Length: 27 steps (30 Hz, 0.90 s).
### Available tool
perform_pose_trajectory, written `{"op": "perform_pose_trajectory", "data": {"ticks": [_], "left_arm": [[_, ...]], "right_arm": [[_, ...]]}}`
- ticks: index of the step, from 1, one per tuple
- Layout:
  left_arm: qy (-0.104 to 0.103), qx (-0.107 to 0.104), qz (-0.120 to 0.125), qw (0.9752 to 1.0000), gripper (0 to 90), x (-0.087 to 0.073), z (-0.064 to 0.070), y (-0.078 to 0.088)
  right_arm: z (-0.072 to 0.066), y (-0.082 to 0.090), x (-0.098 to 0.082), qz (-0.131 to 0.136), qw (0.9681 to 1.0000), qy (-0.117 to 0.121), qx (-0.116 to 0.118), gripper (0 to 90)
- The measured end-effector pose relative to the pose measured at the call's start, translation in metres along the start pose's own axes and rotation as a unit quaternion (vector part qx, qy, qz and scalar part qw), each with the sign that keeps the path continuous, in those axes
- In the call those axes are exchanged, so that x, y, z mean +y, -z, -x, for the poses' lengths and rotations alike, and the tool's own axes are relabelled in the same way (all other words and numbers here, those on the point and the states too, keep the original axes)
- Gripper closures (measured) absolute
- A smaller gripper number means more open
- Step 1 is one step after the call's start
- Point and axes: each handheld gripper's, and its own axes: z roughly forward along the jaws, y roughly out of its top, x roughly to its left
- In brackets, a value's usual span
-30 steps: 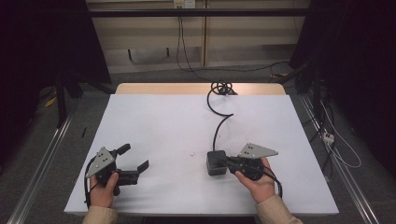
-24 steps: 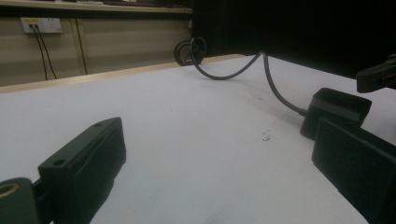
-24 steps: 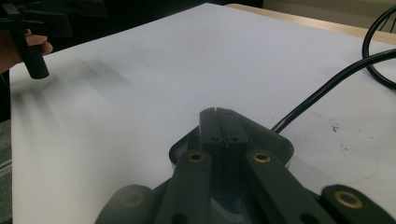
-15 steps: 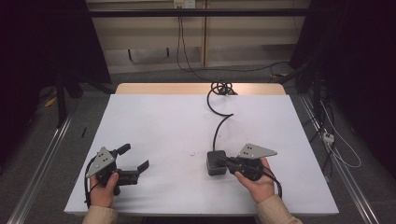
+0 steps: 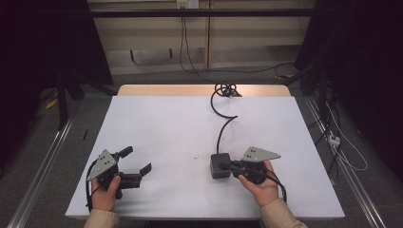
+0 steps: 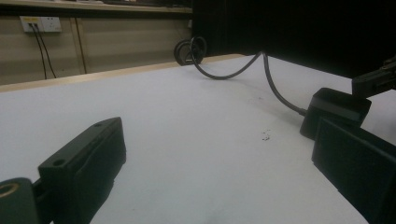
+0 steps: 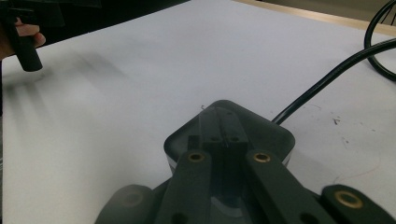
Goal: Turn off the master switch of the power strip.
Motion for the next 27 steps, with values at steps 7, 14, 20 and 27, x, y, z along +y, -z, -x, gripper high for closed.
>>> {"op": "perform_pose_trajectory", "data": {"ticks": [7,14,20,27], "left_arm": [[-0.001,-0.001,-0.002,1.0,2.8,-0.0003,0.0002,-0.0008],[-0.001,-0.001,-0.002,1.0,2.8,-0.0004,0.0003,-0.0009],[0.0,-0.001,-0.001,1.0,2.8,-0.0002,-0.0004,-0.0003],[0.0,-0.001,-0.001,1.0,2.8,-0.0002,0.0,-0.0004]], "right_arm": [[0.0001,-0.0005,-0.0002,0.0,1.0,0.001,0.001,90.0],[0.0009,-0.0005,-0.0004,0.0,1.0,0.002,-0.001,90.0],[0.0012,-0.0013,-0.001,-0.003,1.0,0.002,-0.002,90.0],[0.0014,-0.0016,-0.0016,-0.004,1.0,0.0,-0.002,90.0]]}}
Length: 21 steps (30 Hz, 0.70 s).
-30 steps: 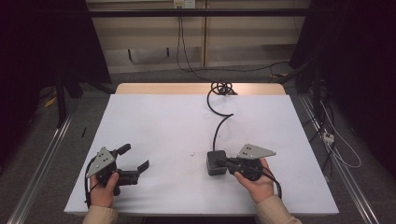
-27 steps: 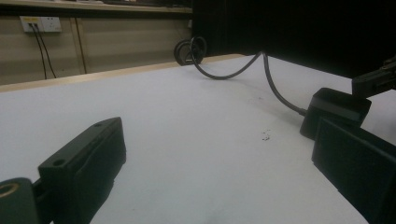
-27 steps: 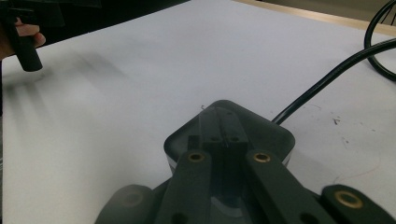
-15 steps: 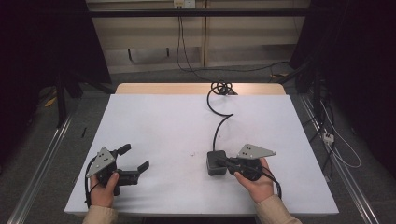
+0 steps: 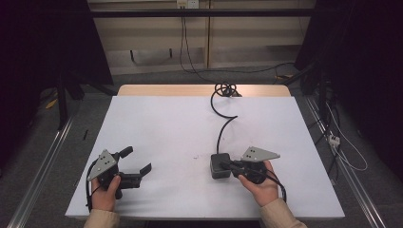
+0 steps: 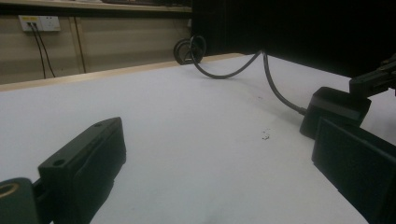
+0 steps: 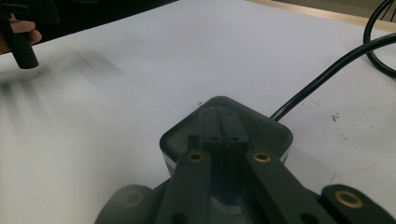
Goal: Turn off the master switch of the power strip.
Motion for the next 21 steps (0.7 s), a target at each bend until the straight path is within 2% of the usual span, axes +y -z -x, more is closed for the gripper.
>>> {"op": "perform_pose_trajectory", "data": {"ticks": [13,21], "left_arm": [[0.0,0.001,0.001,1.0,2.7,0.0001,-0.0003,0.0012],[0.001,0.002,0.001,1.0,2.8,-0.0001,0.0007,0.0011]], "right_arm": [[-0.0007,0.0001,-0.0017,0.005,1.0,0.005,-0.002,90.0],[-0.0038,0.0002,-0.0006,0.0,0.9998,0.013,-0.011,90.0]]}}
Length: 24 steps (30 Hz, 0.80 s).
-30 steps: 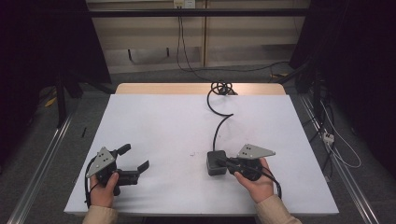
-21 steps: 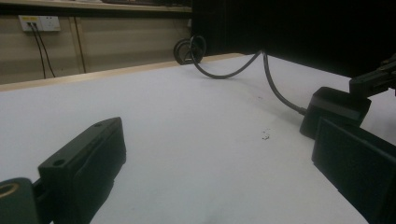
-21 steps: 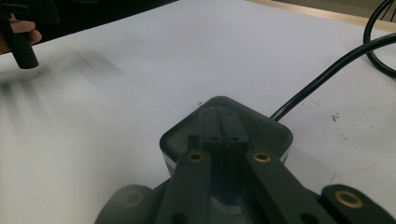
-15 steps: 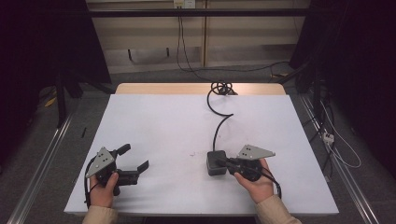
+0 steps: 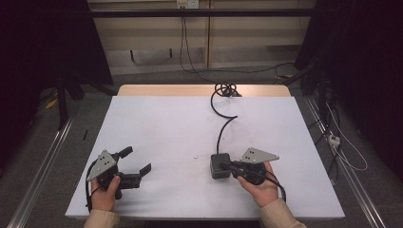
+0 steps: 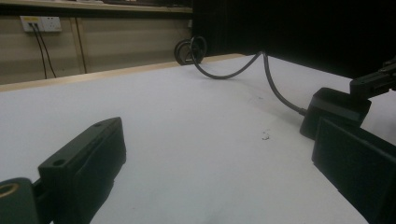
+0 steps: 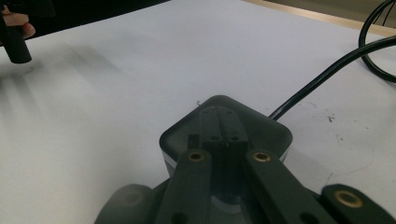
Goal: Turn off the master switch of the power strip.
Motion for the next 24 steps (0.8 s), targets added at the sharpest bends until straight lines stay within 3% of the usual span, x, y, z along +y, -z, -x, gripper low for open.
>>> {"op": "perform_pose_trajectory", "data": {"ticks": [16,24], "left_arm": [[0.002,0.002,0.002,1.0,2.8,-0.0003,0.0,0.0008],[0.0,0.003,0.001,1.0,2.7,0.0,0.0007,0.0009]], "right_arm": [[-0.0053,-0.0003,0.0021,-0.009,0.9997,0.019,-0.016,90.0],[-0.0035,-0.0004,0.001,-0.006,0.9999,0.01,-0.01,90.0]]}}
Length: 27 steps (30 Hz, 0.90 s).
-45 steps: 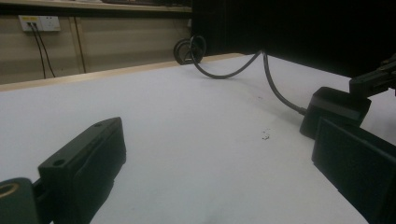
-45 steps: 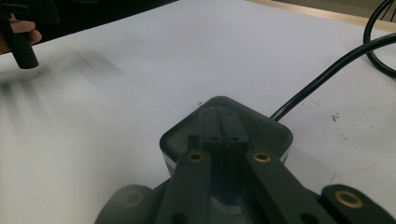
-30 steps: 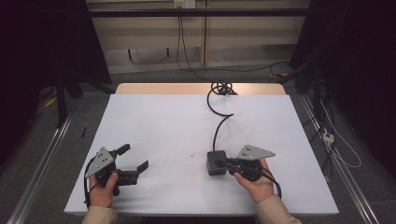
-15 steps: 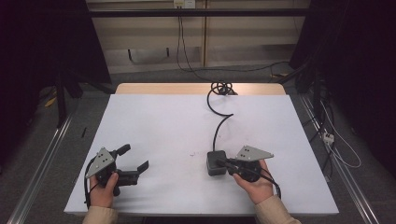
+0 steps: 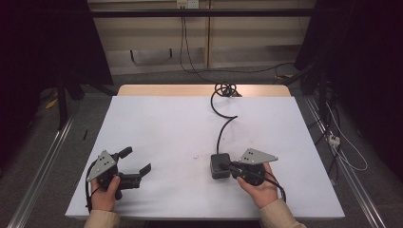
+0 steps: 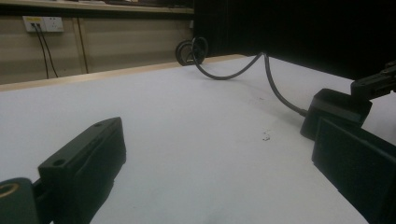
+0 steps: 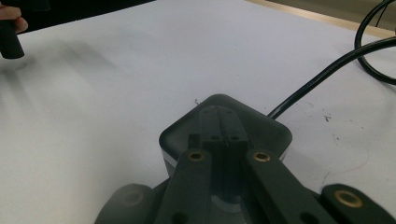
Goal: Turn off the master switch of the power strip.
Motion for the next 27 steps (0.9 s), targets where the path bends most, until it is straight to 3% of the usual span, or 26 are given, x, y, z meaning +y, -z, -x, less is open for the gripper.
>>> {"op": "perform_pose_trajectory", "data": {"ticks": [27], "left_arm": [[0.001,-0.001,0.0,1.0,2.7,-0.0004,0.0009,-0.0005]], "right_arm": [[-0.0002,-0.0005,-0.0001,-0.003,1.0,-0.001,0.0,90.0]]}}
